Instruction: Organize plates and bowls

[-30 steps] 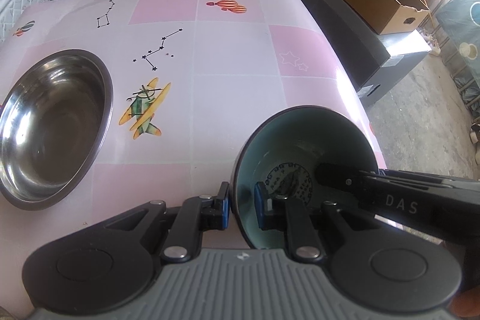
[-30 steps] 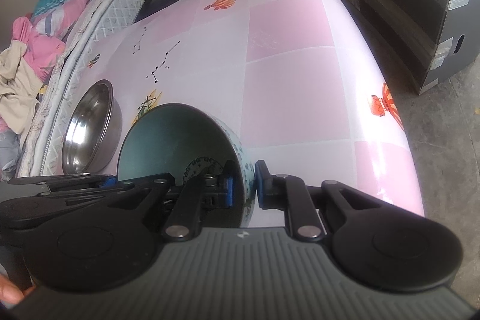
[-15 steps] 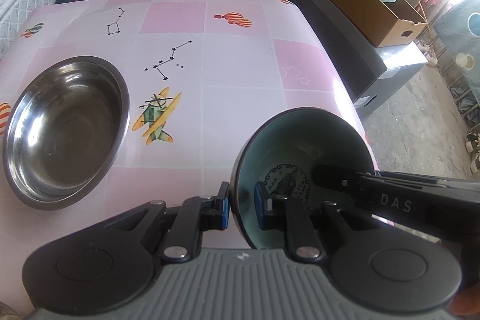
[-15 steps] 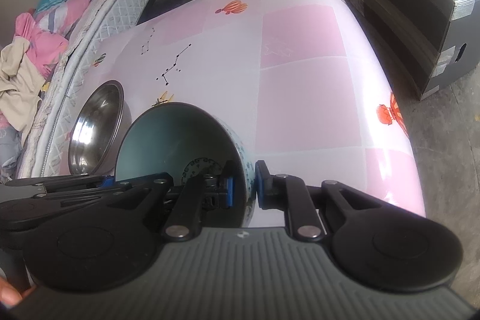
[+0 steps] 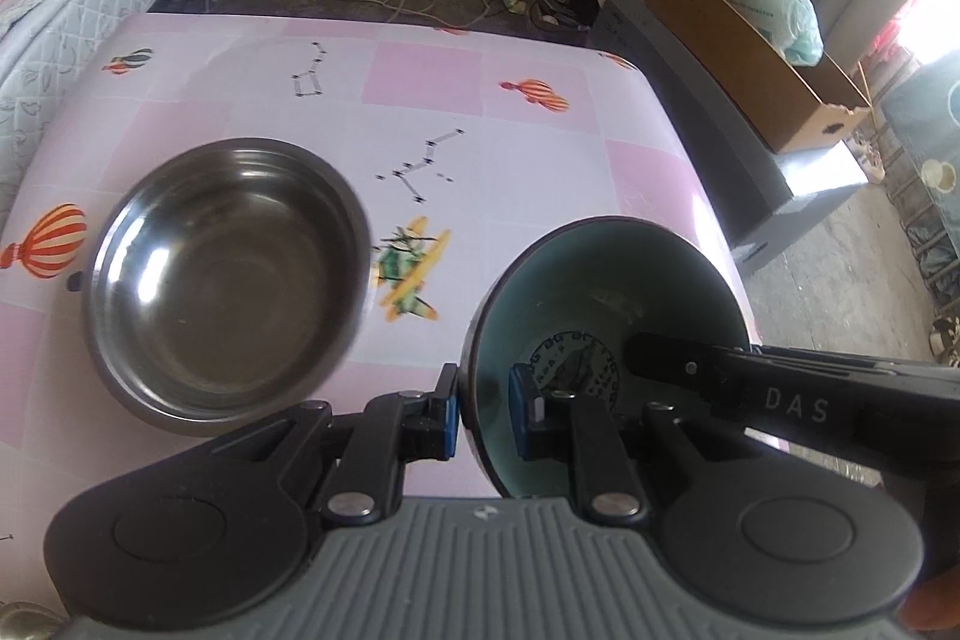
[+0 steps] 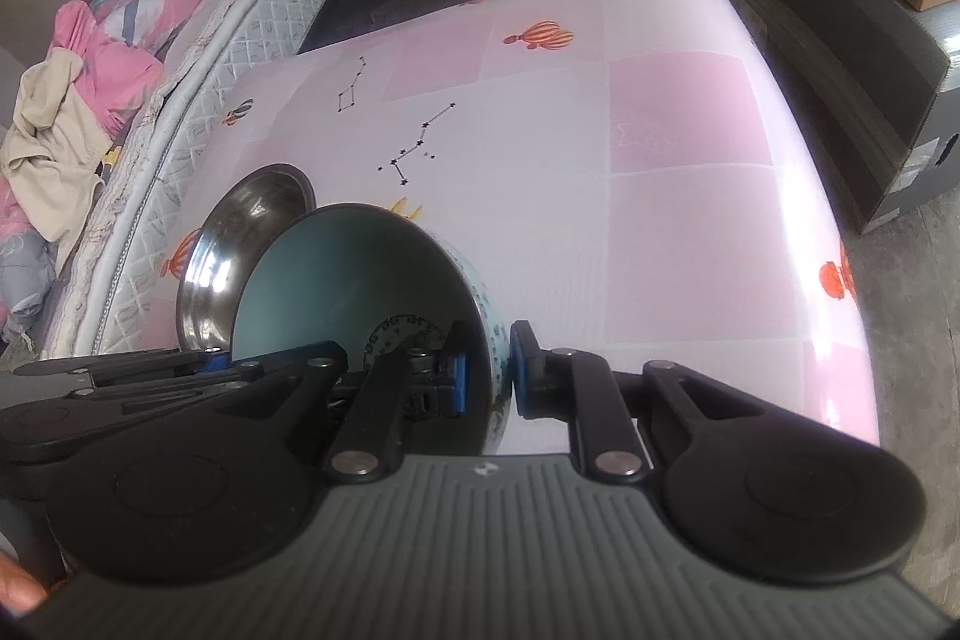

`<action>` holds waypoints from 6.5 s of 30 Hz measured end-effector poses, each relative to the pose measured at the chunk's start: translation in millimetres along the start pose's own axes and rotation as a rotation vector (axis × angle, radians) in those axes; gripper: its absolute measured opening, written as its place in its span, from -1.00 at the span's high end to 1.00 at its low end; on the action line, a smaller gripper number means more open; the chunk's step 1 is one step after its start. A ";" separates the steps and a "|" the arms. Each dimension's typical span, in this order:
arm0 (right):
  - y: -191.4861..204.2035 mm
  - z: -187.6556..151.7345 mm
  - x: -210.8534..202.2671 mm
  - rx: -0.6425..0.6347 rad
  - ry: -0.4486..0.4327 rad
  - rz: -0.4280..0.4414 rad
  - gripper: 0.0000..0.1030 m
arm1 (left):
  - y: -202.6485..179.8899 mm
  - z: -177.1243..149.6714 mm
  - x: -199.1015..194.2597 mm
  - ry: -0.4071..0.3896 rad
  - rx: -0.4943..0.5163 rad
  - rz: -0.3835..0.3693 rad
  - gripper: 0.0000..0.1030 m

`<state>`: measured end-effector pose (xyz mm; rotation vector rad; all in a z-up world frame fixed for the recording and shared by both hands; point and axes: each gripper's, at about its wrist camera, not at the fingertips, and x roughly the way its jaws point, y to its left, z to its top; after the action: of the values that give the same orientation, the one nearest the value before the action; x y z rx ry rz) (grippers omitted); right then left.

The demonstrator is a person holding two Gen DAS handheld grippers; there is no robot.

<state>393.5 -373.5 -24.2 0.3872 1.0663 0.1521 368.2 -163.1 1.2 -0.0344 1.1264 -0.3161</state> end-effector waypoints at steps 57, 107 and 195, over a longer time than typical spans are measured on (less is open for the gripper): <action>152.0 70.9 100.0 -0.170 0.030 0.073 0.49 | 138.7 35.3 -19.7 -0.068 -0.118 0.079 -0.15; 166.2 -233.2 -210.4 -0.457 -0.339 -0.185 -0.97 | 210.3 -301.4 -190.0 -0.266 -0.279 0.179 -0.71; 194.3 -298.3 -0.1 -0.044 -0.086 0.172 0.59 | 262.5 -309.8 -136.2 -0.267 -0.311 0.178 0.61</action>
<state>145.0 -124.1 -76.5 0.4414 0.9432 0.3092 99.8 164.5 -62.0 -0.2433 0.8967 0.0256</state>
